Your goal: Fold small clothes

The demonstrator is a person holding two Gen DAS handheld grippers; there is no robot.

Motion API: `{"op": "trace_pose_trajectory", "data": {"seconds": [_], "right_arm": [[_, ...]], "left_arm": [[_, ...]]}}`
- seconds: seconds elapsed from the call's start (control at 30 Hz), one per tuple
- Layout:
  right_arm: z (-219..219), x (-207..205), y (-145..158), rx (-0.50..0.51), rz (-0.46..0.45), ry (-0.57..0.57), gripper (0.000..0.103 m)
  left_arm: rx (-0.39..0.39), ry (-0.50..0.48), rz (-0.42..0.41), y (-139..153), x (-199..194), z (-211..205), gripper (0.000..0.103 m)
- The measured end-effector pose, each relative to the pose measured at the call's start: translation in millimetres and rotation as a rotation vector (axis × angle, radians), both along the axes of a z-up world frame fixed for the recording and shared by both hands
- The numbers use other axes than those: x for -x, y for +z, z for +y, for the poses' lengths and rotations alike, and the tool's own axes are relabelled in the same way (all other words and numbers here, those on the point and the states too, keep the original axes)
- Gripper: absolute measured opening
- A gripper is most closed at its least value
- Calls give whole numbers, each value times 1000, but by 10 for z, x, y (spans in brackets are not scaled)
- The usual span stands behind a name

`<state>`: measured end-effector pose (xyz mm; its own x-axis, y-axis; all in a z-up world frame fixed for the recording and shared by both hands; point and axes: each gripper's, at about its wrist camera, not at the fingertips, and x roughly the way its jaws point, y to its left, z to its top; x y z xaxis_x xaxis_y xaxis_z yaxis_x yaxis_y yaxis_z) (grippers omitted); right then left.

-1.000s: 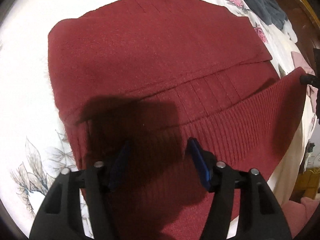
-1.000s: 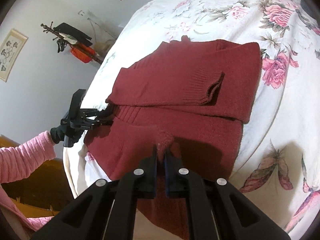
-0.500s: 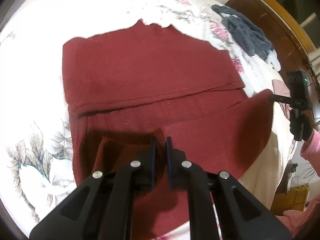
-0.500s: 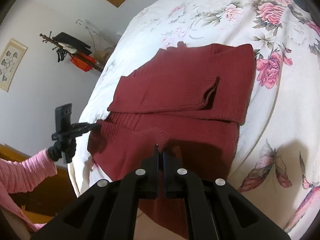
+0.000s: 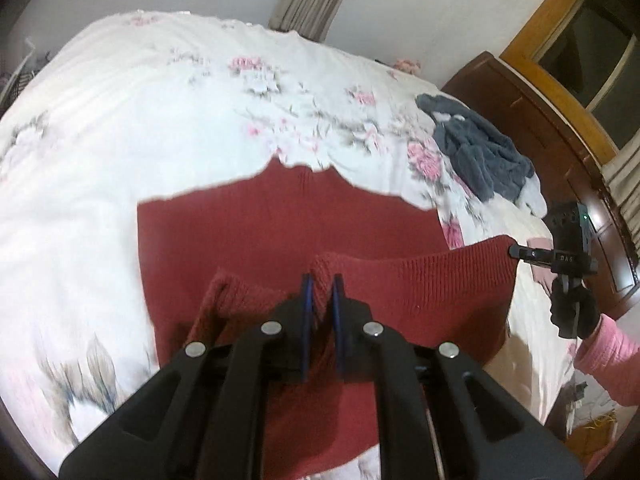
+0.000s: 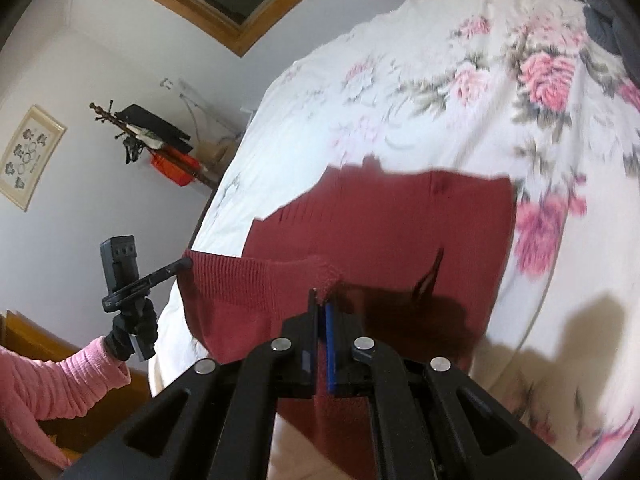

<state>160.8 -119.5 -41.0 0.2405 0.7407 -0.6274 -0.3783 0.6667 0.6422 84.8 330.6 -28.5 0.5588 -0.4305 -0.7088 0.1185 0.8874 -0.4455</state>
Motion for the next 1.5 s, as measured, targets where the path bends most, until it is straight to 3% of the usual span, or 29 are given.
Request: {"op": "trace_pose_trajectory", "data": {"seconds": [0.4, 0.6, 0.8, 0.83, 0.93, 1.07, 1.1, 1.17, 1.3, 1.37, 1.43, 1.5], "right_arm": [[73, -1169, -36, 65, -1, -81, 3], [82, -1527, -316, 101, 54, -119, 3], [85, -1644, -709, 162, 122, -143, 3], [88, -1654, -780, 186, 134, -147, 3], [90, -1641, -898, 289, 153, -162, 22], [13, -1398, -790, 307, 119, -161, 43], [6, -1299, -751, 307, 112, -149, 44], [-9, -1125, -708, 306, 119, -132, 50], [-45, -706, -760, 323, 179, -119, 51], [-71, -500, -861, 322, 222, -115, 51], [-62, -354, -976, 351, 259, -103, 51], [-53, -260, -1039, 368, 265, -95, 40]], "left_arm": [[-72, 100, -1, -228, -1213, 124, 8], [-142, 117, 73, -618, -1655, 103, 8], [-180, 136, 175, -1085, -1792, 99, 10], [-178, 148, 182, -1132, -1802, 118, 13], [-129, 196, 203, -1188, -1782, 244, 22], [-124, 282, 143, -946, -1570, 447, 31], [-136, 295, 117, -844, -1479, 482, 32], [-172, 305, 74, -671, -1302, 493, 50], [-204, 250, 53, -485, -955, 313, 65], [-197, 204, 77, -503, -755, 145, 74], [-192, 183, 100, -560, -619, 27, 76], [-178, 165, 139, -681, -483, -69, 78]]}}
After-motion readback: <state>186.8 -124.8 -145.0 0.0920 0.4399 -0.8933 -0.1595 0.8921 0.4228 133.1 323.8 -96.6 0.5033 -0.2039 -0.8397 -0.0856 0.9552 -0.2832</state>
